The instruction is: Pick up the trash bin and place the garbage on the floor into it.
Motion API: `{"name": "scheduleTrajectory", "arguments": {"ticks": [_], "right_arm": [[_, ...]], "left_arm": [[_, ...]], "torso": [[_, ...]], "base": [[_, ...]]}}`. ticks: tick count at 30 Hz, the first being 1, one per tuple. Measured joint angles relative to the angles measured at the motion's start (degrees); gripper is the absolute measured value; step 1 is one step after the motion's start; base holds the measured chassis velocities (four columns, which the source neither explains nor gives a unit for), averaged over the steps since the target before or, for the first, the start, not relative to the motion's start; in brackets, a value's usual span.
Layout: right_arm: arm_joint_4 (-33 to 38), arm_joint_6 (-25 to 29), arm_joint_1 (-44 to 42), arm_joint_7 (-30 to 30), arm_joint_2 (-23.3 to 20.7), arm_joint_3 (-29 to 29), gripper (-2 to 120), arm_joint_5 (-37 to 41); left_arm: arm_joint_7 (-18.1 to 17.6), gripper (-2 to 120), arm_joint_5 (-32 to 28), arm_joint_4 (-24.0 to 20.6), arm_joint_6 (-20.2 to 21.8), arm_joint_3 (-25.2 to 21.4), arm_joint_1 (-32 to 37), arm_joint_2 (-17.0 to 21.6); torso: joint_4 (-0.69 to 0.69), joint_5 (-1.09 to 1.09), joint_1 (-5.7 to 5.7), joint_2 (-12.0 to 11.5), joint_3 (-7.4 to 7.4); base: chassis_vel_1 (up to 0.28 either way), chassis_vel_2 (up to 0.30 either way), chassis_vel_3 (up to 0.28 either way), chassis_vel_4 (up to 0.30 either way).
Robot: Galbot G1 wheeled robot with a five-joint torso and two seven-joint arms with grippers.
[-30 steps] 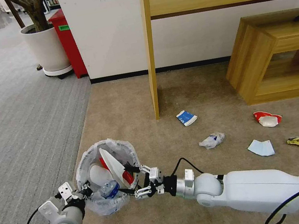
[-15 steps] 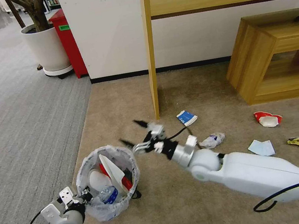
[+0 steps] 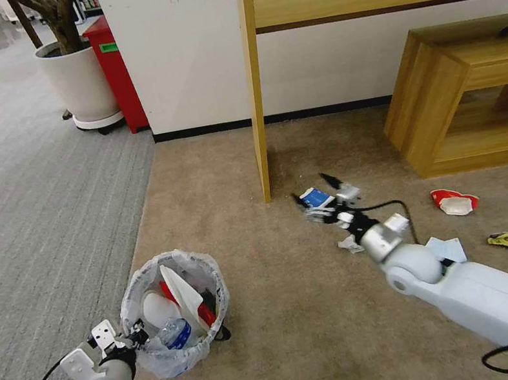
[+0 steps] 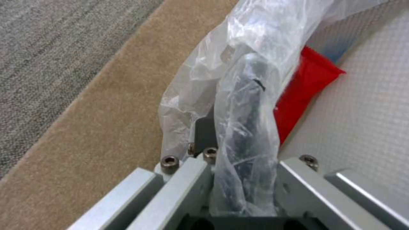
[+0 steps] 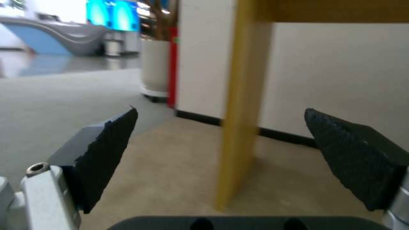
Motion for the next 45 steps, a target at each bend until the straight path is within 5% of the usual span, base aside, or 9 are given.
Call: {"name": "scheduleTrajectory", "arguments": {"ticks": [17,45], "right_arm": [[-3.71,6.6,-23.58,-1.23,1.01,26.81,100,-11.4],[-3.89,7.91,-25.18,0.7,3.1,28.04,99,-16.25]], "left_arm": [[0.38,0,0.12,-0.8,-0.31,0.97,0.32,0.1],[0.89,0,-0.07,-2.16,-0.96,0.9,1.71,0.81]], "torso": [[-0.01,0.0,-0.01,0.01,0.0],[0.01,-0.01,0.02,-0.01,0.02]], "base": [[0.0,0.0,0.0,0.0],[-0.063,0.065,0.063,-0.068]]}}
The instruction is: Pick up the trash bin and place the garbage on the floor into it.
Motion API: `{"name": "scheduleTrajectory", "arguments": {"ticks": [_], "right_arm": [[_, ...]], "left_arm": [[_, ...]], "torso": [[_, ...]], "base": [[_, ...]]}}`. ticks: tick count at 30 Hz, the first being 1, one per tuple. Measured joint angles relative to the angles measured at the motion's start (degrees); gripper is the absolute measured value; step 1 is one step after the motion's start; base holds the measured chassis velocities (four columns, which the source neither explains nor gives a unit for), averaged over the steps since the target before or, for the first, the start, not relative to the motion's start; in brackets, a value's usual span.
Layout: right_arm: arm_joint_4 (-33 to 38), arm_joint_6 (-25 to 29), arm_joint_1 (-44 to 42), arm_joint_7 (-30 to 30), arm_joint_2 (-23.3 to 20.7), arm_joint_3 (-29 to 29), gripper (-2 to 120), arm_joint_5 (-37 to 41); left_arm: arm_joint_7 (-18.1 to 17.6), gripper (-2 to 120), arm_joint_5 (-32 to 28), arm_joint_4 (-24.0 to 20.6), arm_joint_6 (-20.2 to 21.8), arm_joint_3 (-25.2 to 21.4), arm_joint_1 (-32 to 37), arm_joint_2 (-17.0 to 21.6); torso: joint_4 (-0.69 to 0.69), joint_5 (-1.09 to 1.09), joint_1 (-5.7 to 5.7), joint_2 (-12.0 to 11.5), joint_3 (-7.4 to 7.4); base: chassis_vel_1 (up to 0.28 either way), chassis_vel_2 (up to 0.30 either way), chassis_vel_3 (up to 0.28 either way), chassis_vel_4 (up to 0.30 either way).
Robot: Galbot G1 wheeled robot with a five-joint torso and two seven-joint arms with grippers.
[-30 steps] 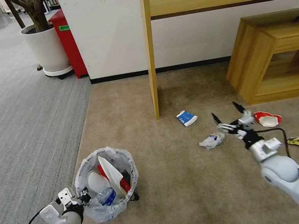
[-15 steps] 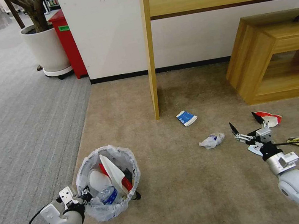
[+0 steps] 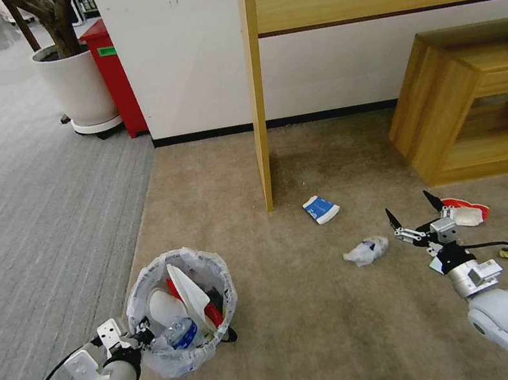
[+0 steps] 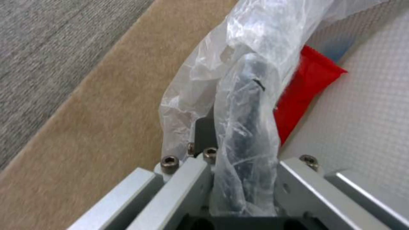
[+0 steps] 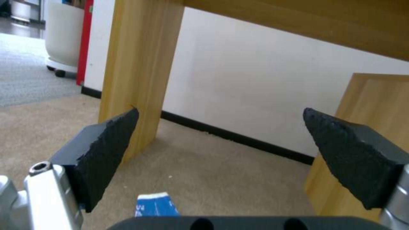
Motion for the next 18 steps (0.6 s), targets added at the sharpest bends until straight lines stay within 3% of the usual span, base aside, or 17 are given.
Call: {"name": "scheduleTrajectory", "arguments": {"ticks": [18], "right_arm": [[-0.45,1.46,0.47,-0.75,0.76,-1.36,99,0.66]], "left_arm": [[-0.23,0,-0.52,0.03,0.11,-0.05,-0.51,-0.08]], "torso": [[0.0,0.0,-0.02,0.0,-0.02]], "base": [[-0.017,0.02,0.017,-0.018]]}}
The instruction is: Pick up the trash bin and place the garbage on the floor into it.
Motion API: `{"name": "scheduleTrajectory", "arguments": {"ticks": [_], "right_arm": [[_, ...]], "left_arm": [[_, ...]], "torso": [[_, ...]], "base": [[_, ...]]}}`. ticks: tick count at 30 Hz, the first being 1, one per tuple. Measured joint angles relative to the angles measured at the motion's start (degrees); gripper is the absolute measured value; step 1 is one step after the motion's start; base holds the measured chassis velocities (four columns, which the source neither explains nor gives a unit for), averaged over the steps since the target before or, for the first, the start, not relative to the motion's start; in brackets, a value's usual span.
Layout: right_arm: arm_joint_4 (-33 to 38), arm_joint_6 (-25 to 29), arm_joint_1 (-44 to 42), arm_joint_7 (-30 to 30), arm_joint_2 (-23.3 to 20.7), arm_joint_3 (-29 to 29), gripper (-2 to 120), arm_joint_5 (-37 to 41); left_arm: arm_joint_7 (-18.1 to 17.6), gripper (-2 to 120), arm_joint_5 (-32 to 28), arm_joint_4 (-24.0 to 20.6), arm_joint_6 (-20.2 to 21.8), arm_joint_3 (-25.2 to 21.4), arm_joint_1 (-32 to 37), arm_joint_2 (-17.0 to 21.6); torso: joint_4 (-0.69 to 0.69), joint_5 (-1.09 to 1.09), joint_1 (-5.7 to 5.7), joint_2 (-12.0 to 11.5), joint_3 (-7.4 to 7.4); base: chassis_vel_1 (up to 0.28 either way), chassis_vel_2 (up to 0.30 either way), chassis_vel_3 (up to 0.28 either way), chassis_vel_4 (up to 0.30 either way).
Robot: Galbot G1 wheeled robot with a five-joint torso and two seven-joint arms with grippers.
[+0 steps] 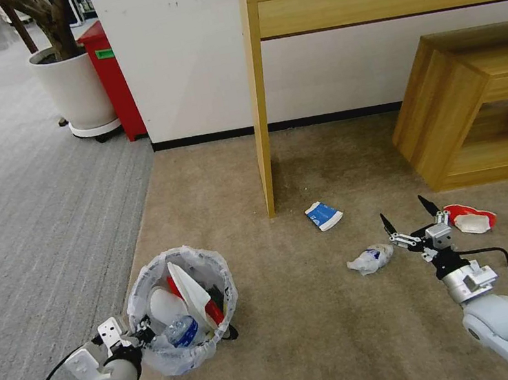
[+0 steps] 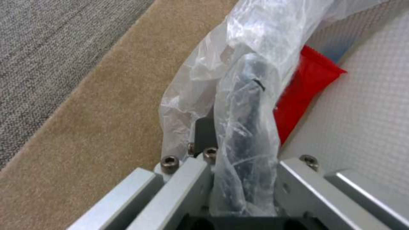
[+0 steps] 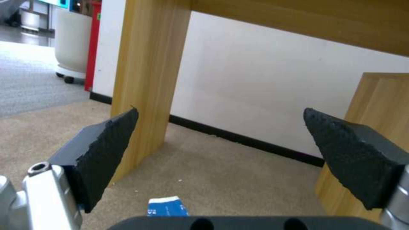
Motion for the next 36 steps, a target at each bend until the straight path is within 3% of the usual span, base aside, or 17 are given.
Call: {"name": "scheduleTrajectory", "arguments": {"ticks": [17,36], "right_arm": [[-0.45,0.74,0.29,-0.8,0.28,-0.25,99,0.45],[-2.51,2.29,0.42,-1.79,0.8,-0.13,99,0.06]], "left_arm": [[-0.07,0,-0.08,-0.21,0.11,-0.18,0.05,-0.24],[0.18,0,0.8,-0.04,-0.04,0.39,0.31,-1.46]], "torso": [[0.0,0.01,0.0,0.0,0.0],[-0.02,0.02,0.0,0.0,0.0]], "base": [[-0.008,-0.009,0.007,0.009],[-0.162,-0.129,0.143,0.114]]}}
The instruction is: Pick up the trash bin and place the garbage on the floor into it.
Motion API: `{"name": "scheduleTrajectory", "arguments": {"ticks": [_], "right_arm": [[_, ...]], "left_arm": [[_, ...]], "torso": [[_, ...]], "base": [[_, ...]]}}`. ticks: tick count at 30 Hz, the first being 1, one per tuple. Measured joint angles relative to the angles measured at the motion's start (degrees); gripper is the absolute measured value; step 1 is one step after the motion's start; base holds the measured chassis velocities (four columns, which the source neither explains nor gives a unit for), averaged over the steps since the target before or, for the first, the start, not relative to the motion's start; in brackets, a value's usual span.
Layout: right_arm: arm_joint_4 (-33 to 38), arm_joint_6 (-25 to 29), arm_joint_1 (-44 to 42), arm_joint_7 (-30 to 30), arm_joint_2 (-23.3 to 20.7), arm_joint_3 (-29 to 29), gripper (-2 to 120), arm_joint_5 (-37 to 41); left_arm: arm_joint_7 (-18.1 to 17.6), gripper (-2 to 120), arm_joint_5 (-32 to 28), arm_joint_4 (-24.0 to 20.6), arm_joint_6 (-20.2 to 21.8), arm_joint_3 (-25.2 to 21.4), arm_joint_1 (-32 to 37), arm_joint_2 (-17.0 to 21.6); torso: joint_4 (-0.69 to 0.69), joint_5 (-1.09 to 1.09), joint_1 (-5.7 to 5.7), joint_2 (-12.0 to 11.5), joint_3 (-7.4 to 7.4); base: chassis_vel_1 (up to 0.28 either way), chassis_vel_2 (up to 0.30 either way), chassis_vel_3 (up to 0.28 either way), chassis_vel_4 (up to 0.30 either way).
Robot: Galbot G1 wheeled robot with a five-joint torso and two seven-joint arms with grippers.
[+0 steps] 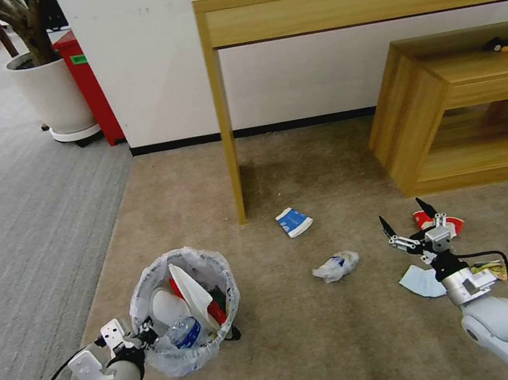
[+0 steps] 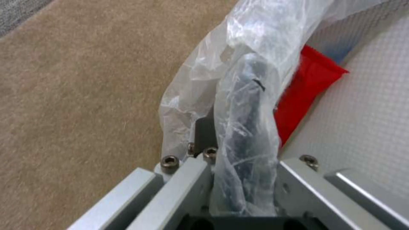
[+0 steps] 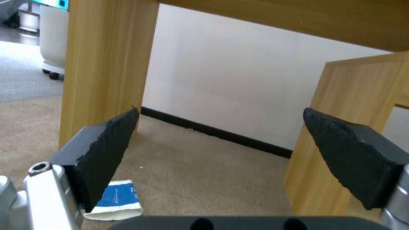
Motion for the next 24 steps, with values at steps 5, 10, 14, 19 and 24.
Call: {"name": "scheduleTrajectory", "arguments": {"ticks": [5,10,14,19,24], "right_arm": [[-0.3,0.15,0.2,-0.22,0.14,-0.01,99,-0.62],[-1.23,0.85,0.81,-0.21,-0.32,-0.32,100,-2.87],[-3.25,0.84,1.38,-1.5,-2.69,-2.31,100,-5.54],[-7.71,2.16,4.06,-6.48,-5.83,-6.23,100,-8.89],[-14.89,4.08,9.1,-14.36,-8.36,-12.97,100,-9.94]], "left_arm": [[0.0,0,0.16,-0.01,-0.03,0.03,0.01,-0.14],[0.0,0,0.24,-0.29,-0.06,0.03,-0.03,-0.38],[0.0,0,0.04,-0.75,-0.08,-0.23,0.06,-0.41],[0.01,0,0.27,-1.09,-0.08,-0.21,0.27,-1.03],[0.24,0,0.84,-1.51,-0.31,-0.18,0.5,-2.12]], "torso": [[0.01,-0.03,0.0,0.0,0.0],[0.03,-0.02,0.0,0.0,0.01],[0.02,0.0,0.0,0.0,0.01],[0.01,-0.01,0.0,0.0,0.0],[0.02,-0.01,0.0,0.0,0.0]], "base": [[-0.014,0.091,0.05,-0.092],[-0.057,0.116,0.069,-0.088],[-0.015,0.012,0.015,-0.018],[0.0,0.0,0.0,0.0],[0.0,0.0,0.0,0.0]]}}
